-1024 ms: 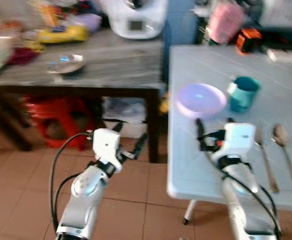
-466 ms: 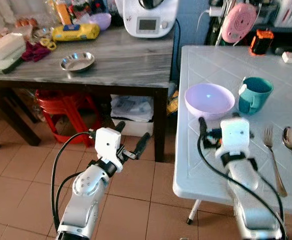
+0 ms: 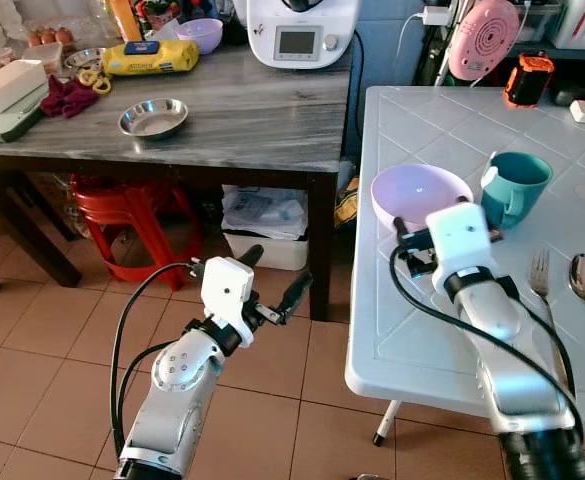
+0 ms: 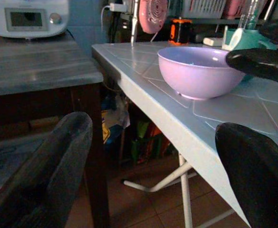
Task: Setting the table
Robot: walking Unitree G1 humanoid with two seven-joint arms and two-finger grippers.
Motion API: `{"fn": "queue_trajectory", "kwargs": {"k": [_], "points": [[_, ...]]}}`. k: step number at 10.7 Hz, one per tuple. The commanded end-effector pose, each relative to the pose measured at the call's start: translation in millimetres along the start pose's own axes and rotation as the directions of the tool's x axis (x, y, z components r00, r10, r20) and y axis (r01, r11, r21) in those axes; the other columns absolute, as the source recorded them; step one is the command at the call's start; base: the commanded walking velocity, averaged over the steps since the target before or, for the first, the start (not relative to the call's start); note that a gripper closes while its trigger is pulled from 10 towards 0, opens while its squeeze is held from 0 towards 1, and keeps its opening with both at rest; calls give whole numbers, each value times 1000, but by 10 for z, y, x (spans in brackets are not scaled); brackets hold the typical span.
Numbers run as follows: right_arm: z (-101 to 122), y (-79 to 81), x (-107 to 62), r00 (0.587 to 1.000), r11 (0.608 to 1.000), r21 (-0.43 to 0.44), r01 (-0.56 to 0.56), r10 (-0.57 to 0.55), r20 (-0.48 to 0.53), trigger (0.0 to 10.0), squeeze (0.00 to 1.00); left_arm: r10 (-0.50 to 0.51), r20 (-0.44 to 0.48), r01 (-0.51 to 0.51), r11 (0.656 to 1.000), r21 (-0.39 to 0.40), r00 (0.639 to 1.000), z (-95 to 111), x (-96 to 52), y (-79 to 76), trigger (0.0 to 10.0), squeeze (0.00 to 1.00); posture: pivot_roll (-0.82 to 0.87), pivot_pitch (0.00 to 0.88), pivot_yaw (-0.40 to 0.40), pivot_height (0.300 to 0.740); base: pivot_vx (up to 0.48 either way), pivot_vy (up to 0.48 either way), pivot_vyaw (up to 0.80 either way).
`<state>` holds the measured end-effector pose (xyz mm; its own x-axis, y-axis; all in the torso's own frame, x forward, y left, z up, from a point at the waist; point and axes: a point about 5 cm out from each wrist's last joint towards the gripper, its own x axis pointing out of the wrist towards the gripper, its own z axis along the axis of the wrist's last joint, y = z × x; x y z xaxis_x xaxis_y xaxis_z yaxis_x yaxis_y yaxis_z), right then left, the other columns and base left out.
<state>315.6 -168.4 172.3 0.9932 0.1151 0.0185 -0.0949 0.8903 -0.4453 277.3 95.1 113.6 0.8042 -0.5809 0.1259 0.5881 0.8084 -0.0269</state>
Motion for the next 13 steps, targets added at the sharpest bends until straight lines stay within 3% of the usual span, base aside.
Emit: {"fn": "queue_trajectory", "kwargs": {"k": [1,6,10,13], "points": [[22,40,40,999,999,-25,-45,44,-14,10000,0,-5,-16,5,1000,15,1000,-26,-14,2,10000,0,-202,106,77,740,0,0,0],[56,-46,200,979,977,-106,-186,175,-109,10000,0,-78,-15,78,997,14,997,-51,-9,-29,10000,0,-208,111,65,740,0,0,0],[-45,10,241,947,949,-128,-288,263,-183,10000,0,-85,-12,85,996,6,996,-75,-20,-62,10000,0,-207,108,58,740,0,0,0],[-159,-29,259,937,936,-180,-301,255,-239,10000,0,-85,-13,85,996,12,996,-79,-9,-46,10000,0,-201,102,53,740,0,0,0]]}}
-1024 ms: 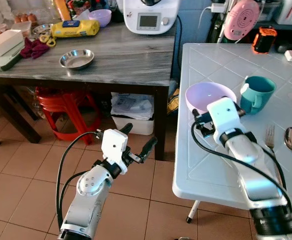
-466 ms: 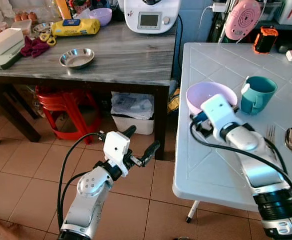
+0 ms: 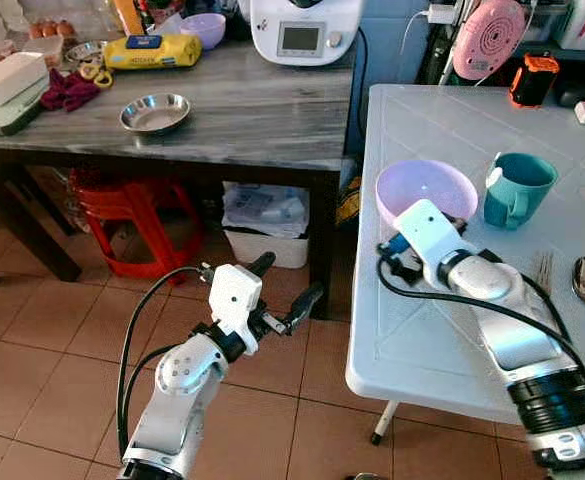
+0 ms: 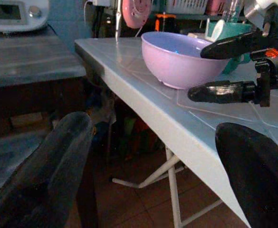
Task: Setting the table
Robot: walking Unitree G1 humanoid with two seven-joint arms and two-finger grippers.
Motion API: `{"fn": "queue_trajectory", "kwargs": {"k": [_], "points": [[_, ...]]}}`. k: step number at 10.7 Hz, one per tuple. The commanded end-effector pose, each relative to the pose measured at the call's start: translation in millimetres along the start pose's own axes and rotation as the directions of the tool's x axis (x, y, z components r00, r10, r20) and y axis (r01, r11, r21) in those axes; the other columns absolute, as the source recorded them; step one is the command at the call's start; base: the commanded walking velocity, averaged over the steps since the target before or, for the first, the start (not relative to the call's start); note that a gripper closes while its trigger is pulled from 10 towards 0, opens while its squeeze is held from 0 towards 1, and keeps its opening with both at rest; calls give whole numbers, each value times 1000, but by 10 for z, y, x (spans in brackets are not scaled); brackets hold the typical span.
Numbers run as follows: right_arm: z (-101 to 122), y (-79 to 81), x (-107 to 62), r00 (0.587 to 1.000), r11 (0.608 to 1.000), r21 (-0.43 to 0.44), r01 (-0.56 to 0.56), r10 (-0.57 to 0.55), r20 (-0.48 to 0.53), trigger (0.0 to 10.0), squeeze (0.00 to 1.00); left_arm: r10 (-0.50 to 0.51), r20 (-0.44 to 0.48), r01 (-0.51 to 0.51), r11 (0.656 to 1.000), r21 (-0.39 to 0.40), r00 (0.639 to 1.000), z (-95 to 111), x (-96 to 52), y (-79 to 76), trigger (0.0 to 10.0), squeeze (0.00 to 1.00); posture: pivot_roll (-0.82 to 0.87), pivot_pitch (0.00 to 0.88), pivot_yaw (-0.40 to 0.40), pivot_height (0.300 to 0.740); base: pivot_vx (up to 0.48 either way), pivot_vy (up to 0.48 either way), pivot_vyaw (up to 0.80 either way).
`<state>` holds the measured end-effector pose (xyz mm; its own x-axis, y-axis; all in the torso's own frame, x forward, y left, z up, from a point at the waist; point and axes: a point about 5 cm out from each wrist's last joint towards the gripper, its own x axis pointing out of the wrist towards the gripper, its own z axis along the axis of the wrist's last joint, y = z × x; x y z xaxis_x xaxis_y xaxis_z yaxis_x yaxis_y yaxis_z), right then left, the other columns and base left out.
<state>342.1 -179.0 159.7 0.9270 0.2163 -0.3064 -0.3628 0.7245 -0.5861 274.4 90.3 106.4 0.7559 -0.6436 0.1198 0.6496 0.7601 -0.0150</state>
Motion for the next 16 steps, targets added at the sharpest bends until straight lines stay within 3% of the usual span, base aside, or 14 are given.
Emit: {"fn": "queue_trajectory", "kwargs": {"k": [1,4,5,6,10,16], "points": [[-7,-26,13,1000,999,-37,12,-12,-9,10000,0,-4,-4,4,1000,8,1000,-7,-6,7,10000,0,-201,101,53,740,0,0,0],[-30,-128,22,999,994,-103,47,-49,-20,10000,0,-5,-1,6,1000,8,1000,-8,-11,5,10000,0,-202,98,52,740,0,0,0],[-37,-177,42,998,991,-125,52,-55,-18,7843,0,-6,0,6,1000,10,1000,-5,-7,5,10000,0,-203,97,52,740,0,0,0],[-57,-226,59,998,989,-135,60,-63,-25,0,0,-6,1,6,1000,8,1000,-4,1,-5,10000,0,-200,97,50,740,0,0,0],[-124,-326,98,997,983,-176,56,-64,-41,0,0,0,0,0,1000,5,1000,-6,0,-17,10000,0,-197,102,47,740,0,0,0],[-180,-329,118,997,982,-183,48,-57,-43,0,0,-7,-3,7,1000,13,1000,16,12,-2,10000,0,-198,101,55,740,0,0,0]]}}
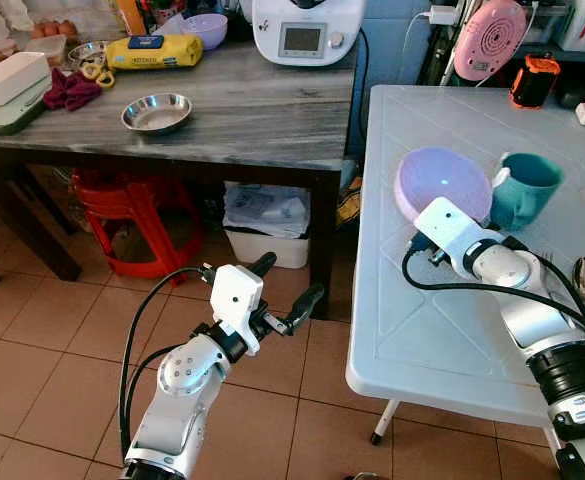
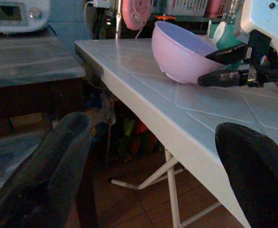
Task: Setting the table
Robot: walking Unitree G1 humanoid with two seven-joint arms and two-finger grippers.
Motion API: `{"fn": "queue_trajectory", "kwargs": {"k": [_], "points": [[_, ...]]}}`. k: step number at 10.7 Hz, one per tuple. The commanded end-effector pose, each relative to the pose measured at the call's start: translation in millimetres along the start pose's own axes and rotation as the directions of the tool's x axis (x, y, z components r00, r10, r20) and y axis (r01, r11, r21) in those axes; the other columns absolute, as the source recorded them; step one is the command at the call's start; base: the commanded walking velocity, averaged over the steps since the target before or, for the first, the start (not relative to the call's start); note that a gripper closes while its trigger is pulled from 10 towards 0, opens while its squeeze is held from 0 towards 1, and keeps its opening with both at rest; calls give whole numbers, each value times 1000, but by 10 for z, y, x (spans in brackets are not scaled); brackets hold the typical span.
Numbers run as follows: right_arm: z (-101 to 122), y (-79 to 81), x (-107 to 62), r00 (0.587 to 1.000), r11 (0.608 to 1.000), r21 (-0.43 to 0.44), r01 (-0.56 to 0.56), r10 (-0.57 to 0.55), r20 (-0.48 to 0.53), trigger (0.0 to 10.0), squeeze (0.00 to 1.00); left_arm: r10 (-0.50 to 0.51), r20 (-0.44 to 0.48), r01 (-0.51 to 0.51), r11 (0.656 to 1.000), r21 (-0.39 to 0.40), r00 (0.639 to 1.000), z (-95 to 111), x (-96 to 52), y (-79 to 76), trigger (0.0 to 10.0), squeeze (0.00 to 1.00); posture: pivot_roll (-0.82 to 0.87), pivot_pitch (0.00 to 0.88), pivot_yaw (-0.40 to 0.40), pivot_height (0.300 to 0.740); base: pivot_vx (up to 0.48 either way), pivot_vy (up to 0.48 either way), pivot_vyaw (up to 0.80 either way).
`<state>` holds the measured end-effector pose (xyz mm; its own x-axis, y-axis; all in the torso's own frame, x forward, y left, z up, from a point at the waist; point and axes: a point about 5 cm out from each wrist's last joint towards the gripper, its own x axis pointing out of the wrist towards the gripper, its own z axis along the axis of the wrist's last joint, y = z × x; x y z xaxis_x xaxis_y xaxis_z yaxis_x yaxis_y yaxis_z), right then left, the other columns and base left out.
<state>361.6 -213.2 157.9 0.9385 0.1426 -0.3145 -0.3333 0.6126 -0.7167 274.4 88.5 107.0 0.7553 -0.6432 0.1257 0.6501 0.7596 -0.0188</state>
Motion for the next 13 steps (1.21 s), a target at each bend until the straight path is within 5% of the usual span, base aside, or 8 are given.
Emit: {"fn": "queue_trajectory", "kwargs": {"k": [1,10,13], "points": [[24,-25,7,1000,1000,-16,4,-4,9,0,0,-6,-9,6,1000,19,1000,15,4,11,10000,0,-196,100,54,740,0,0,0],[66,-49,20,998,999,-35,36,-34,43,0,0,-9,-10,9,1000,19,1000,13,16,10,10000,0,-193,92,60,740,0,0,0],[212,-52,3,990,998,-4,65,-64,123,0,0,2,-13,-1,1000,23,1000,7,14,22,10000,0,-193,84,57,740,0,0,0]]}}
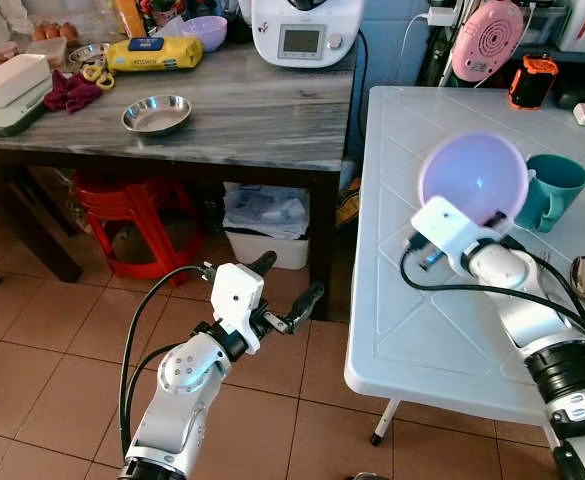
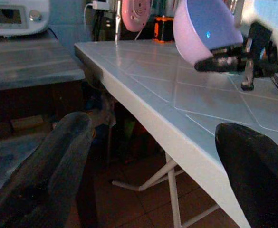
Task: Setting the table
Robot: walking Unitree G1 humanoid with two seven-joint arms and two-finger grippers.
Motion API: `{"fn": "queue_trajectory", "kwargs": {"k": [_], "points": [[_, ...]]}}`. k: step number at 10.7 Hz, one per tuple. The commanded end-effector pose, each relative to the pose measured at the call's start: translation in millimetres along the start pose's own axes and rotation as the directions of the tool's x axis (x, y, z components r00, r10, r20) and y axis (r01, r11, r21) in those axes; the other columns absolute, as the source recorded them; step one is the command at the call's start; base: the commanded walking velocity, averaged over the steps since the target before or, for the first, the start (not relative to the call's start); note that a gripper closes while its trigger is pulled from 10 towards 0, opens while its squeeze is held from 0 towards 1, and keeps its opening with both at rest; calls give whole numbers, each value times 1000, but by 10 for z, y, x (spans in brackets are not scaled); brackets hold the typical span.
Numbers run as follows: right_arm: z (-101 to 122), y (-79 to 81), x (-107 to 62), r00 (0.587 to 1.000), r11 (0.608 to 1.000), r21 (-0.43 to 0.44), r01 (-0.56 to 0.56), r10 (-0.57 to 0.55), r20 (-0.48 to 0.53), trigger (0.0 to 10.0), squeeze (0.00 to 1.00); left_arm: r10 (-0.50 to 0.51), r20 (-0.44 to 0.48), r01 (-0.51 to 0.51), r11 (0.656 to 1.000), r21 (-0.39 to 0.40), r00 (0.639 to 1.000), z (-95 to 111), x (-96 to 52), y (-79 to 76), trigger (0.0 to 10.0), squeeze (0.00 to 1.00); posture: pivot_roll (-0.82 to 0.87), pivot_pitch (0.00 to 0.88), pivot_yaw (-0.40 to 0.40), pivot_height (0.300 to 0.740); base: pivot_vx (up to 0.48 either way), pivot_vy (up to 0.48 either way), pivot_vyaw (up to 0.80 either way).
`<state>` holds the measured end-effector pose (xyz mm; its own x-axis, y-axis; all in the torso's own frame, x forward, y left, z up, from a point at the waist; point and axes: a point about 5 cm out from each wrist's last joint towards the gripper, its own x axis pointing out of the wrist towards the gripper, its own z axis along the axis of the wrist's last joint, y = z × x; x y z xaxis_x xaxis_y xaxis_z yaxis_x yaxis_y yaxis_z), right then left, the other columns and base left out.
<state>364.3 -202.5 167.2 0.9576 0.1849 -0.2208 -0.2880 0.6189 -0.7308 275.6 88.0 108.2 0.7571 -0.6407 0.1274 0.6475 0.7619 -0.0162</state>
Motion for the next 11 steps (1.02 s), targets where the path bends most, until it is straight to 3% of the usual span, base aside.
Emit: {"fn": "queue_trajectory", "kwargs": {"k": [1,4,5,6,9,11], "points": [[114,-25,-18,997,998,41,39,-41,58,0,0,9,-13,-8,1000,23,1000,-2,-1,28,10000,0,-193,84,57,740,0,0,0],[270,131,-142,976,948,299,106,-156,149,0,0,41,-13,-40,999,23,999,-6,-14,52,10000,0,-192,80,56,740,0,0,0],[308,208,-218,964,909,400,119,-202,173,8510,0,108,-32,-106,994,40,994,-26,-6,111,10000,0,-194,81,59,740,0,0,0],[351,288,-297,952,886,447,122,-231,199,10000,0,170,-35,-168,984,55,985,-25,-1,176,10000,0,-198,81,64,740,0,0,0],[389,521,-486,939,829,543,132,-280,199,10000,0,199,-22,-198,980,35,980,19,14,250,10000,0,-194,83,74,740,0,0,0],[417,623,-524,942,816,566,117,-272,198,10000,0,213,-15,-212,976,40,977,36,37,276,10000,0,-191,80,81,740,0,291,-694]]}}
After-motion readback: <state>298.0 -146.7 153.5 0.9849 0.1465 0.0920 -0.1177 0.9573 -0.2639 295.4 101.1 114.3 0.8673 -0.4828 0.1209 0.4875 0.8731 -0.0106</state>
